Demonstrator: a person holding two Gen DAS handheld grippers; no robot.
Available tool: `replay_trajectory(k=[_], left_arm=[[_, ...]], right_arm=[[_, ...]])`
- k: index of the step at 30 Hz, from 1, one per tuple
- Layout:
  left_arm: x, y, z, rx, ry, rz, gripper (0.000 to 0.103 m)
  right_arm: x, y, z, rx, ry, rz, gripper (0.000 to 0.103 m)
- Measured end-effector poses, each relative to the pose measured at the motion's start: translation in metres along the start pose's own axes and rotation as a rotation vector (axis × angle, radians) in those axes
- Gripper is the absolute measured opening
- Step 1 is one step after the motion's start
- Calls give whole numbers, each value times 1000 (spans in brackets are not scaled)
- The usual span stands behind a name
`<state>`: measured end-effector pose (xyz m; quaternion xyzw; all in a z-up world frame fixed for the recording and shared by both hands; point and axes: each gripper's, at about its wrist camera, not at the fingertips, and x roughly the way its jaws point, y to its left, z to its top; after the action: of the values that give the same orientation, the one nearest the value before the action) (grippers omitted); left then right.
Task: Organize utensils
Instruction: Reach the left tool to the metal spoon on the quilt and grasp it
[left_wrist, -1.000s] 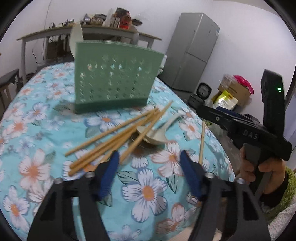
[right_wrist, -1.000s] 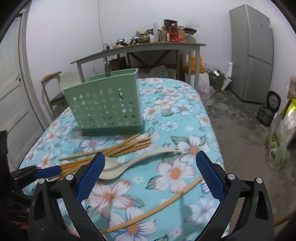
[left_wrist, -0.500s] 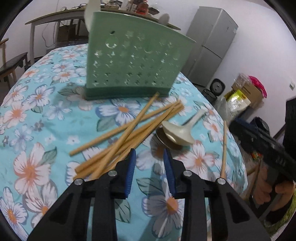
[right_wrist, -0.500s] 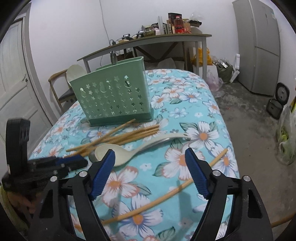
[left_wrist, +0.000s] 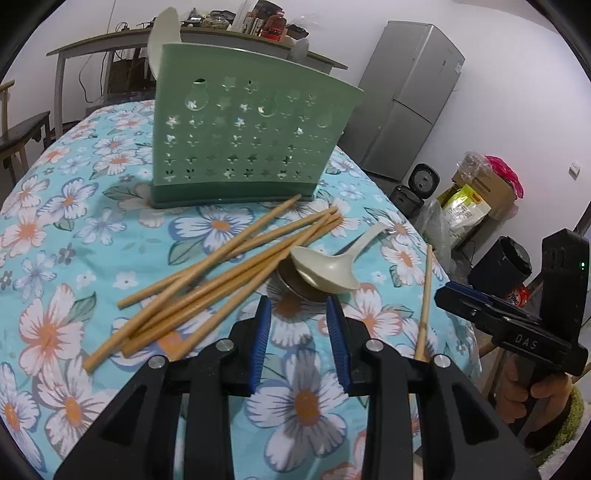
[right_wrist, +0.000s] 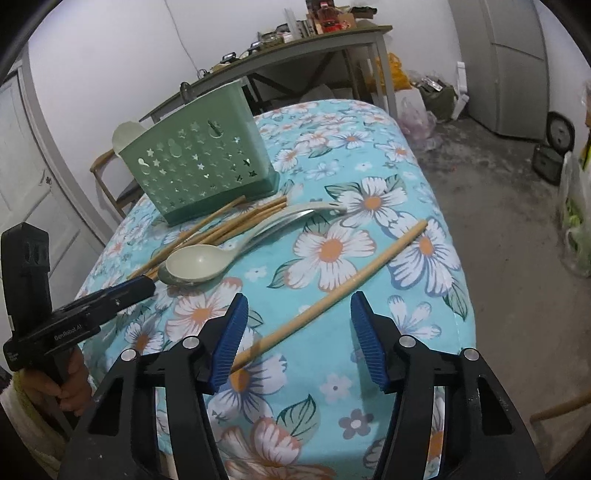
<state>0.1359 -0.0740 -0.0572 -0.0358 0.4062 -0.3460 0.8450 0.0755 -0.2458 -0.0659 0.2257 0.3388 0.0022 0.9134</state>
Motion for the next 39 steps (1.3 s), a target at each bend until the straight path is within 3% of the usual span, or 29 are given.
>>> replay_trajectory(k=[3,7,12,15,21,24,32,39], left_arm=[[0,0,0,-41,0,-20,30],[4,-1,1,-59,1,7,30],[17,25,4,-277,44,-46,30],[23,34,8,-351,67,-74,30],[31,37,11,-433,96,-43,15],[33,36,11,-440,99,-11,7],[24,24,12,-395,73,45,3],[9,24,7,-377,55,77,2]], right_arm=[[2,4,2,-25,-20,18,54],[3,16,3,-96,-53,37,51],[-1,30,-2,-179,-101,47,51],[-3,28,-3,-162,-111,64,51],[-5,29,-7,-181,-129,69,50],[-8,35,-8,-225,-147,56,49],[-8,51,-10,-303,-161,44,45],[-1,83,-14,-450,-163,28,41]])
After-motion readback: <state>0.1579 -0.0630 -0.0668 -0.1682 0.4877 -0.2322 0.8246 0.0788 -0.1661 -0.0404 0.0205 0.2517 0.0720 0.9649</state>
